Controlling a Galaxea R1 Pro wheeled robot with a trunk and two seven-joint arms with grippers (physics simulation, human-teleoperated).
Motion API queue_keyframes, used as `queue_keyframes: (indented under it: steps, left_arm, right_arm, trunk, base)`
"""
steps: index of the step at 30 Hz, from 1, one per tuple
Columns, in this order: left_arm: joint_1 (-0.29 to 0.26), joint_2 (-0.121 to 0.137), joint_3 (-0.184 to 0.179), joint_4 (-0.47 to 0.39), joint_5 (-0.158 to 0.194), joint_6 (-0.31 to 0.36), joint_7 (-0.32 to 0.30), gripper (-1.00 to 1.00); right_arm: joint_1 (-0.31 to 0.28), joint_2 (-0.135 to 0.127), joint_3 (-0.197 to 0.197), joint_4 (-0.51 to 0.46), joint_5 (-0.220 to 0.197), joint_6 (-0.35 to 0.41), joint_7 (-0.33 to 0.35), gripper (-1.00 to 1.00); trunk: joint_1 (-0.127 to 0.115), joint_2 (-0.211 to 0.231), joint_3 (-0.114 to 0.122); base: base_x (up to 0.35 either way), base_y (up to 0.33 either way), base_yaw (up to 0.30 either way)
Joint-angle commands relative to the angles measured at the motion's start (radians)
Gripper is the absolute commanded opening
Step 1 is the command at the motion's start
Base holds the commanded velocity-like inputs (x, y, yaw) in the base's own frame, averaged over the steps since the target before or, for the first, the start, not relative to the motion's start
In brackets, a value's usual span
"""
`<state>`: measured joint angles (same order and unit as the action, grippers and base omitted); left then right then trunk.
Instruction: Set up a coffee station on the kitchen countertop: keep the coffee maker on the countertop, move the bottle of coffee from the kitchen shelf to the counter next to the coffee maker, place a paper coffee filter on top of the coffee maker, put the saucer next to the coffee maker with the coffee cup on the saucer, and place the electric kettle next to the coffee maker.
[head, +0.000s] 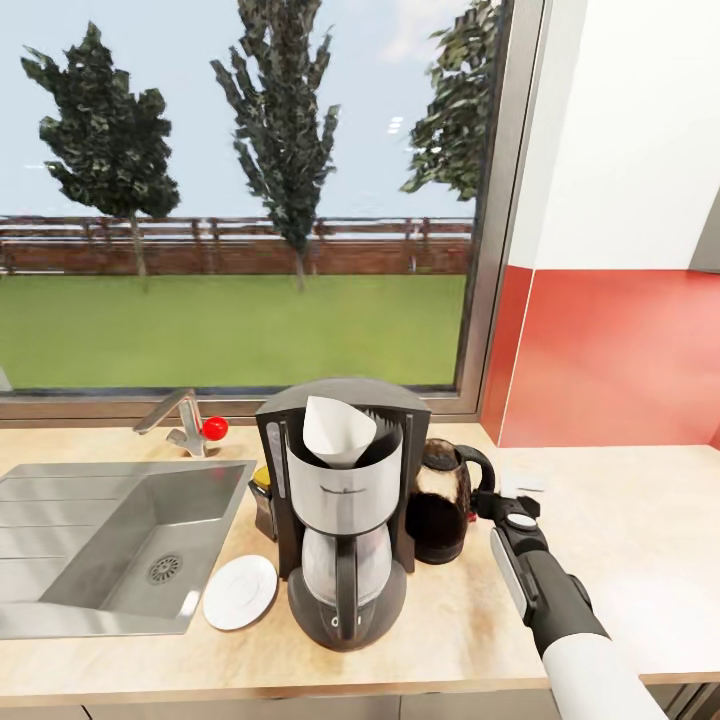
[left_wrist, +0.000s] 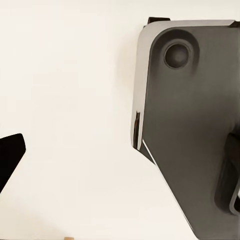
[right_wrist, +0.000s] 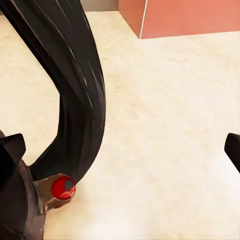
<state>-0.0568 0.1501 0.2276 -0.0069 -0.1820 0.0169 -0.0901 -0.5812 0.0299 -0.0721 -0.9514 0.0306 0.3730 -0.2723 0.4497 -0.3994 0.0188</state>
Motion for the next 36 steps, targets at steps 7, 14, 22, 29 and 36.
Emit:
queue_keyframes:
  steps: [7, 14, 22, 29, 36]
  left_arm:
    - [0.000, -0.001, 0.006, -0.002, -0.011, 0.000, -0.004, 1.00]
    - [0.000, -0.001, 0.004, -0.002, -0.012, 0.003, -0.004, 1.00]
    - [0.000, -0.001, 0.004, -0.002, -0.016, 0.002, -0.004, 1.00]
    - [0.000, -0.001, 0.004, -0.002, -0.016, 0.002, -0.004, 1.00]
    - [0.000, -0.001, 0.004, -0.002, -0.016, 0.002, -0.004, 1.00]
  right_arm:
    - [0.000, 0.001, -0.002, 0.000, 0.003, 0.006, -0.001, 1.00]
    - [0.000, 0.001, -0.002, 0.000, 0.003, 0.006, -0.001, 1.00]
    - [0.000, 0.001, -0.002, 0.001, 0.003, 0.006, -0.001, 1.00]
    - [0.000, 0.001, -0.002, 0.000, 0.003, 0.006, -0.001, 1.00]
    - [0.000, 0.001, -0.002, 0.000, 0.003, 0.006, -0.001, 1.00]
  trunk:
    - [0.000, -0.001, 0.000]
    - [0.000, -0.001, 0.000]
    - [0.000, -0.001, 0.000]
    - [0.000, -0.001, 0.000]
    - [0.000, -0.001, 0.000]
  base:
    - [0.000, 0.000, 0.000]
    - [0.000, 0.000, 0.000]
    - [-0.064, 0.000, 0.000]
    - [-0.165, -0.082, 0.000]
    - [-0.229, -0.173, 0.000]
